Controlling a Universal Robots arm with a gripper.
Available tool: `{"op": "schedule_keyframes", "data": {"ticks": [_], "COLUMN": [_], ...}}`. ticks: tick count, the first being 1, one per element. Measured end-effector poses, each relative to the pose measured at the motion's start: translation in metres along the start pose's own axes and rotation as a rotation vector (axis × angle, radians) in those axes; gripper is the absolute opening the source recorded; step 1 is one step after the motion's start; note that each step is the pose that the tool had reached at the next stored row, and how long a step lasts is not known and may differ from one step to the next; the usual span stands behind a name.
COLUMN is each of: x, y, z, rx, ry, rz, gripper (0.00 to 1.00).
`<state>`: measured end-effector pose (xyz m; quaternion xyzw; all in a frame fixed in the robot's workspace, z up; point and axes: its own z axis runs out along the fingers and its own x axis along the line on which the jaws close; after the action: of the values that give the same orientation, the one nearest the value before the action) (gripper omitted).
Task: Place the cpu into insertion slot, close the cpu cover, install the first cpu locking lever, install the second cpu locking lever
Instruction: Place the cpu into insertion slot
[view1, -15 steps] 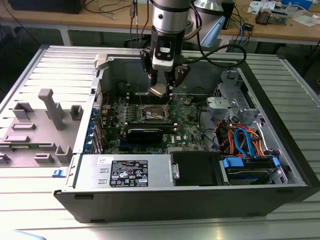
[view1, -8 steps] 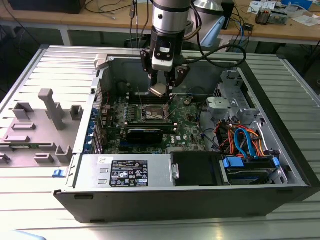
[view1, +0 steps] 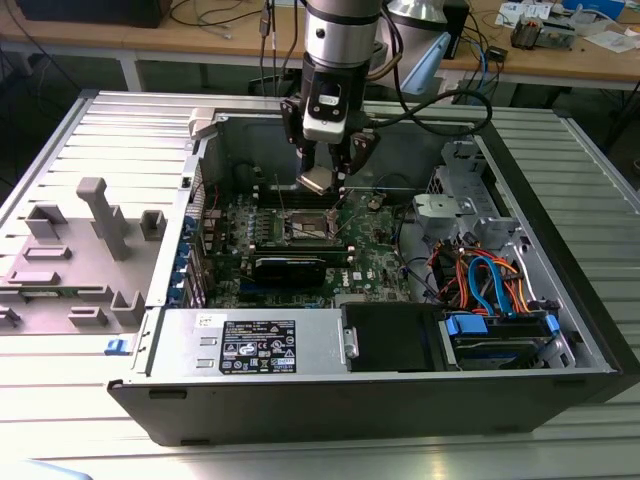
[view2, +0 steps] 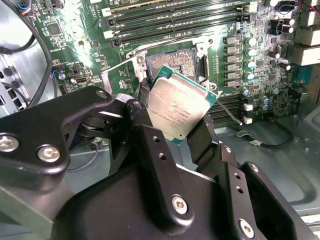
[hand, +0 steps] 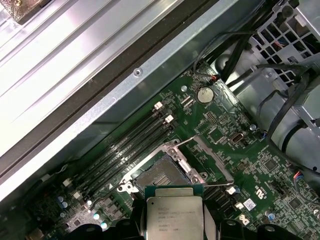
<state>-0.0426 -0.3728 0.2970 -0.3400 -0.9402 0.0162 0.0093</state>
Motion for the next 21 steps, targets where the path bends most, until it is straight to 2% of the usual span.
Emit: {"op": "schedule_keyframes", "data": {"ticks": [14,21], "x": [0.0,0.0], "y": [0.0,0.0], "z": [0.0005,0.0009], "rx": [0.0002,0.0003], "ry": [0.0006,0.0014], "rz": [0.026,0.053], "gripper": [0.55,0.55]}}
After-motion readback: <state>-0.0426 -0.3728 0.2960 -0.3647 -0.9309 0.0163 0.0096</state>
